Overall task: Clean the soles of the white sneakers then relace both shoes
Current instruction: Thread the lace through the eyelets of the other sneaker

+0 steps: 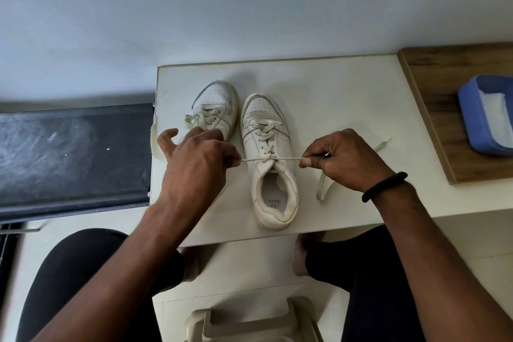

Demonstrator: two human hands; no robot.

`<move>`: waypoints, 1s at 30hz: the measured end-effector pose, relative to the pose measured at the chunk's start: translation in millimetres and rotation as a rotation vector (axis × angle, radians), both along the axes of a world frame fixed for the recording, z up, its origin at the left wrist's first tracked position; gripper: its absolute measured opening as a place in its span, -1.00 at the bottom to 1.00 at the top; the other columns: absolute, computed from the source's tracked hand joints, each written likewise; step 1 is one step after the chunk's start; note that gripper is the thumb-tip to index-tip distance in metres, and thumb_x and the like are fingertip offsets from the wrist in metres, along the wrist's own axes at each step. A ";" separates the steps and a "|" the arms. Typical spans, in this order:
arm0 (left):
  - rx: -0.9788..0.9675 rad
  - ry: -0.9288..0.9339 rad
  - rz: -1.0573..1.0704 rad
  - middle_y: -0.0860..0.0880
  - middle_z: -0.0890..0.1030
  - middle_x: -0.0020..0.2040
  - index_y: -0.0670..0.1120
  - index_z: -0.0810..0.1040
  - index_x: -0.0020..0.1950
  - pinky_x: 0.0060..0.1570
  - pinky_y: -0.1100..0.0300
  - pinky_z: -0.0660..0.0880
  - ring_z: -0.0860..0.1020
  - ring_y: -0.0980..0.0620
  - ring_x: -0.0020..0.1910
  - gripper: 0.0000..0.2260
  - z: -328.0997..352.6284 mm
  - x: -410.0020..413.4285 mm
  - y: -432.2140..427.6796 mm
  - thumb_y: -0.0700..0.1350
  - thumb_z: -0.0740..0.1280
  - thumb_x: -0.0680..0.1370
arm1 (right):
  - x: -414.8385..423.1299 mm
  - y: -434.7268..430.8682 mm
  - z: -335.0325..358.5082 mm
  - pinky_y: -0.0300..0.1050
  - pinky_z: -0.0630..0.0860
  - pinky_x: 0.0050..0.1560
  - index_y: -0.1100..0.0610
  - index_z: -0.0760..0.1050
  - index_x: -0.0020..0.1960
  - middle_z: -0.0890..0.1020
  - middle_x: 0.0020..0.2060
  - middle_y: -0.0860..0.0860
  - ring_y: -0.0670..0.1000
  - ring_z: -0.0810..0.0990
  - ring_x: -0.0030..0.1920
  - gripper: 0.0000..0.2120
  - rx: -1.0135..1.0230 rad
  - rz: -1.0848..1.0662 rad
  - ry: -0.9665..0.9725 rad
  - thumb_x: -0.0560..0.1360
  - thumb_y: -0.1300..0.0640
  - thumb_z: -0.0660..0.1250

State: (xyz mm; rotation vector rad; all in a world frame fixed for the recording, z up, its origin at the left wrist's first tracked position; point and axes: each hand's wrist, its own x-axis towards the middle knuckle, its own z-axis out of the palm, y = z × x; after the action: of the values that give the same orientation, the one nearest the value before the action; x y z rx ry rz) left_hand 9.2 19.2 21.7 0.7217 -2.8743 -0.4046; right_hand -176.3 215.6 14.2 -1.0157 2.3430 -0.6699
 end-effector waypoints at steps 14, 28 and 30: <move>-0.029 0.238 -0.121 0.03 0.64 -0.08 -0.01 0.66 -0.04 0.06 -0.01 0.18 0.60 -0.11 -0.02 -0.92 12.4 -6.1 3.1 -0.04 0.41 0.61 | 5.3 -0.4 13.1 -0.02 0.61 -0.15 0.15 0.63 -0.19 0.62 -0.44 0.02 0.06 0.67 -0.33 -0.83 -0.368 -0.077 -0.265 0.54 0.11 0.39; 1.088 0.566 0.248 -0.07 0.73 -0.22 -0.23 0.60 -0.05 -0.38 0.24 0.50 0.67 -0.02 -0.41 -0.84 -7.4 -33.4 36.7 -0.18 0.35 0.68 | 46.9 -42.4 3.4 -0.18 0.61 -0.05 0.19 0.65 -0.03 0.74 -0.16 0.02 -0.07 0.72 -0.09 -0.86 -0.745 -0.295 -0.175 0.62 0.21 0.32; 1.139 0.589 0.275 -0.01 0.68 -0.31 -0.13 0.67 -0.10 -0.32 0.21 0.54 0.62 0.05 -0.41 -0.85 -9.3 -32.6 38.1 -0.17 0.38 0.66 | 50.0 -45.7 4.8 -0.08 0.63 -0.08 0.17 0.65 -0.05 0.74 -0.20 0.08 0.02 0.73 -0.11 -0.86 -0.788 -0.425 -0.353 0.62 0.20 0.32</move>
State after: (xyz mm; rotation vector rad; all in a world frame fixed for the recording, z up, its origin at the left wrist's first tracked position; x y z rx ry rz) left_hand -23.4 57.2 12.4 0.8779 -1.7682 -1.8630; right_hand -126.3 169.9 19.0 -0.5869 1.9928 -1.8637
